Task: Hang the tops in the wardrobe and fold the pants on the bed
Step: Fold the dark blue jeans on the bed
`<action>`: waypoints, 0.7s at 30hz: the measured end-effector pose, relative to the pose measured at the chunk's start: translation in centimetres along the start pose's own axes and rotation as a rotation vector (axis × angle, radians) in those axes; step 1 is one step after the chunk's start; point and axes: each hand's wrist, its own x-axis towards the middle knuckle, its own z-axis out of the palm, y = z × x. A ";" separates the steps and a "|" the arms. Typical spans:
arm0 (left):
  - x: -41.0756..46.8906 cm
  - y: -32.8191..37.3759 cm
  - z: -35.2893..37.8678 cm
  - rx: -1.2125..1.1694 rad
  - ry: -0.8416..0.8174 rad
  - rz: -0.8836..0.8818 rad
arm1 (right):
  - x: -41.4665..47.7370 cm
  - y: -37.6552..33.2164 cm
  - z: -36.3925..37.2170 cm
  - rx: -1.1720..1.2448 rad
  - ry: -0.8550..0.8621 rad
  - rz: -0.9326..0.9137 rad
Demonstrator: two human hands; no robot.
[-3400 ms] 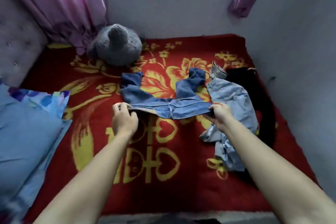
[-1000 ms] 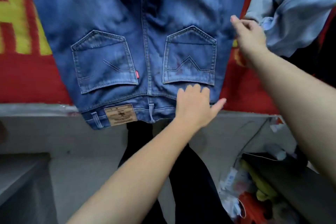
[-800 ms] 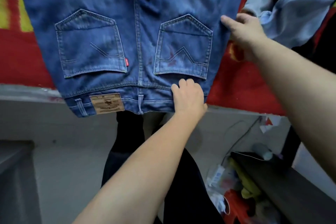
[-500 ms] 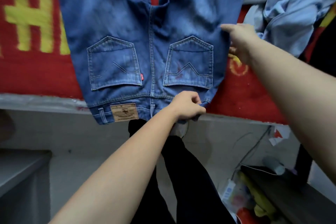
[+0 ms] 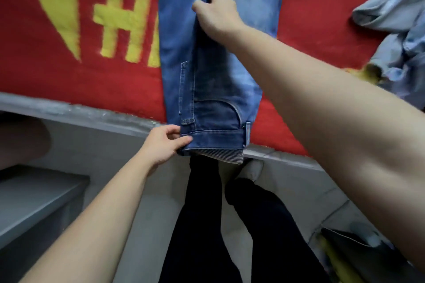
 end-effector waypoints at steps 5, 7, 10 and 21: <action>3.1 -3.1 -1.5 0.037 0.121 -0.064 | 2.3 0.5 8.4 -0.154 -0.075 -0.001; 3.5 -4.0 -1.4 -0.029 0.109 -0.073 | 2.6 0.6 10.2 -0.138 -0.022 -0.013; 3.2 -4.7 -1.5 -0.082 0.111 -0.088 | 2.8 1.2 11.1 -0.139 0.014 -0.077; 4.2 -0.8 -3.8 0.327 0.169 -0.127 | -0.9 2.2 3.6 -0.519 -0.014 -0.226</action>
